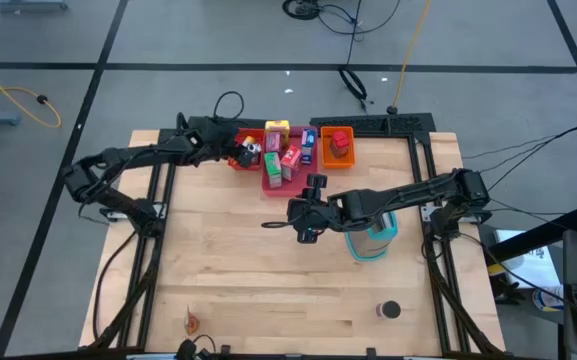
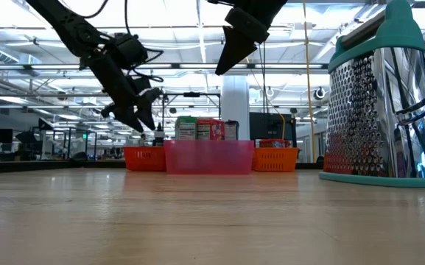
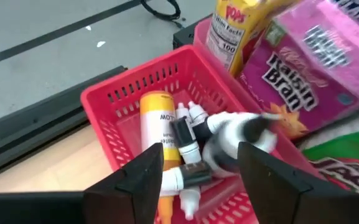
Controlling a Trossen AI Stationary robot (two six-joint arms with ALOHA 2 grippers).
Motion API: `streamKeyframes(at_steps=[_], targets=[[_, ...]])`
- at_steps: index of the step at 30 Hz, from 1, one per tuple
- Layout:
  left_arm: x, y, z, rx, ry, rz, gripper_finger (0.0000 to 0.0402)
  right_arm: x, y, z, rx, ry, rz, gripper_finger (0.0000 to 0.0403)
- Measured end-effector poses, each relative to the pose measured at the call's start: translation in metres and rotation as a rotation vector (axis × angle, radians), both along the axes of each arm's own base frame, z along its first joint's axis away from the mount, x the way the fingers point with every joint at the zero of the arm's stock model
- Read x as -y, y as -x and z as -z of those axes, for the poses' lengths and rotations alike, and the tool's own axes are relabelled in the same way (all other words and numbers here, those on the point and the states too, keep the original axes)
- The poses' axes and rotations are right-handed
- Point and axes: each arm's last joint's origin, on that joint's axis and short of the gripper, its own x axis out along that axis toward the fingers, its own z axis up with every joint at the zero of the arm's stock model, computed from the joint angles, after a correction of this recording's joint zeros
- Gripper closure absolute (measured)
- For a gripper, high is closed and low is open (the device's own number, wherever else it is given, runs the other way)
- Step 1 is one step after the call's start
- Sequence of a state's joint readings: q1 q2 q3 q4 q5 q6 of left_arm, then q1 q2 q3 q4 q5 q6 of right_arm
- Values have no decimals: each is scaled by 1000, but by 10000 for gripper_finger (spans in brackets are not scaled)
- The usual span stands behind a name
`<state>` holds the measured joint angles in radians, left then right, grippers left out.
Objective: Pick & Place Kitchen Items
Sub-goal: Put the orange seasoning pack into the orange bin
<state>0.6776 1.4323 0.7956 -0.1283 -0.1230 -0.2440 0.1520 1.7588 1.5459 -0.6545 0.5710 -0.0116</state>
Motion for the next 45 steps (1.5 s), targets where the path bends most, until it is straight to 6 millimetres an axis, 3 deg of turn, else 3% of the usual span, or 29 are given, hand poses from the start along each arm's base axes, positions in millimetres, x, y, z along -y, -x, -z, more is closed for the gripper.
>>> streamKeyframes(at_steps=[8,20,29,37,45], targets=[[37,16,-28,-55,30,130,198,0,0,0,0,0,0,264],[140,49,-64,-70,166,496,215,1,0,0,0,1,2,264],[204,60,-74,-8,245,747,215,2,0,0,0,0,4,264],[247,65,-69,34,487,555,215,2,0,0,0,1,4,264],[294,70,-51,-22,736,338,215,2,0,0,-5,6,-3,264]])
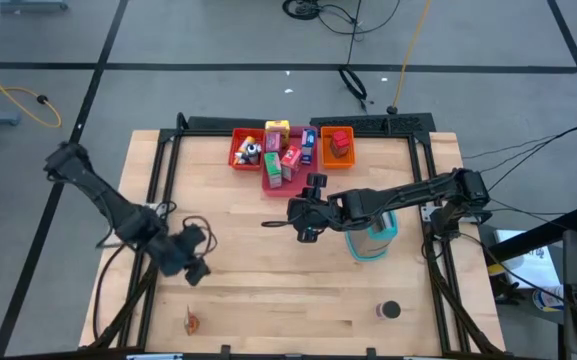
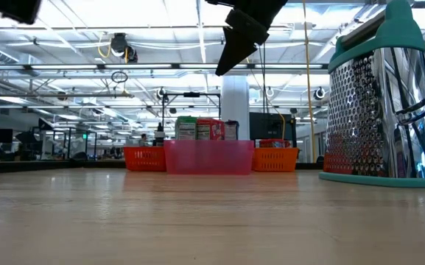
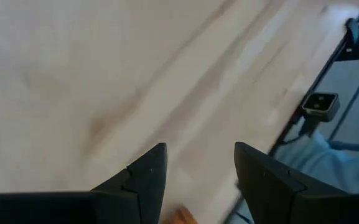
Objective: Pick & Place Kitchen Items
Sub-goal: Put the orange seasoning pack into the orange bin
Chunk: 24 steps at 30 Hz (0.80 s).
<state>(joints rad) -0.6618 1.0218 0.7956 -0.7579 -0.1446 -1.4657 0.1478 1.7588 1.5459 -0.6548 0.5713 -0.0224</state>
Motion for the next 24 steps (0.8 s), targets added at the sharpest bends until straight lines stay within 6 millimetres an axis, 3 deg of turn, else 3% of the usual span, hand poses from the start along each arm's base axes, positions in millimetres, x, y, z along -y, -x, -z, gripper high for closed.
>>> streamKeyframes(at_steps=[9,15,20,24], targets=[[37,6,17,-217,226,-216,215,0,0,0,-7,9,-10,264],[58,0,25,-301,368,-267,215,0,0,0,-8,9,-10,264],[63,0,34,-420,398,-319,216,0,0,3,-4,11,-14,264],[64,-1,36,-434,410,-346,216,0,0,21,-16,41,-50,264]])
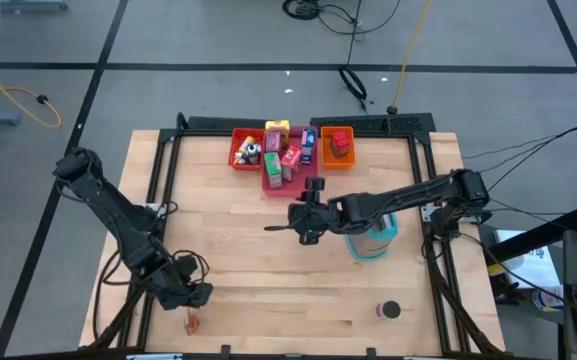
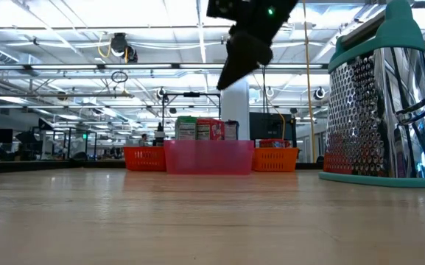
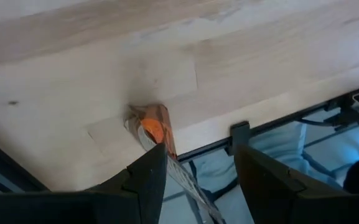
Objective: Pick & Place Kitchen Items
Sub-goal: Put the orange seasoning pack into the orange bin
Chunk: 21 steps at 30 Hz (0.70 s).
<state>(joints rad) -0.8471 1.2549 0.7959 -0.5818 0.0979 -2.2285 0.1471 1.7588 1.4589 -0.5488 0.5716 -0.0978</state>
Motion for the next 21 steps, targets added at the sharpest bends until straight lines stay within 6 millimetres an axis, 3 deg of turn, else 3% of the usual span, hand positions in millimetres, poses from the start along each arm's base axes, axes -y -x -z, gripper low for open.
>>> streamKeyframes(at_steps=[7,21], targets=[[3,-1,-2,-37,71,-13,216,1,6,19,-68,36,-31,264],[4,0,-2,-94,108,-11,222,0,1,15,-18,52,-59,264]])
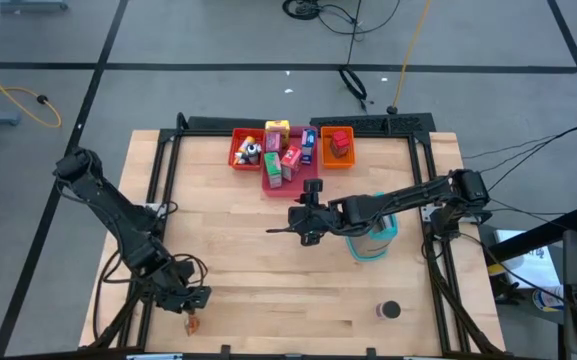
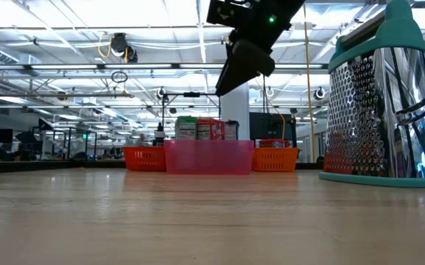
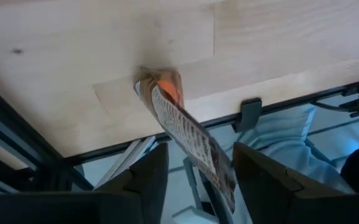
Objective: Pick & Place Kitchen Items
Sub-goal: Put the orange seasoning pack into the orange bin
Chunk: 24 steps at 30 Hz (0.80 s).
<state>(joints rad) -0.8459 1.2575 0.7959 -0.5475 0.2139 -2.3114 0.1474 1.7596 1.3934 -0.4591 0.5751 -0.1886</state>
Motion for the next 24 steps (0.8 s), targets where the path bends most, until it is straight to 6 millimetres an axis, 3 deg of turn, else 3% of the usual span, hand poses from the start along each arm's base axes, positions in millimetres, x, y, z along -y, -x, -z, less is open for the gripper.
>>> streamKeyframes(at_steps=[4,10,17,24], targets=[[0,0,0,-19,14,2,271,0,0,0,0,0,0,264],[0,1,0,-13,8,17,390,0,0,0,0,0,0,264],[-7,6,4,-63,-68,38,399,0,0,0,1,0,0,264],[-10,1,4,6,-85,105,401,0,-2,-1,17,2,-5,264]])
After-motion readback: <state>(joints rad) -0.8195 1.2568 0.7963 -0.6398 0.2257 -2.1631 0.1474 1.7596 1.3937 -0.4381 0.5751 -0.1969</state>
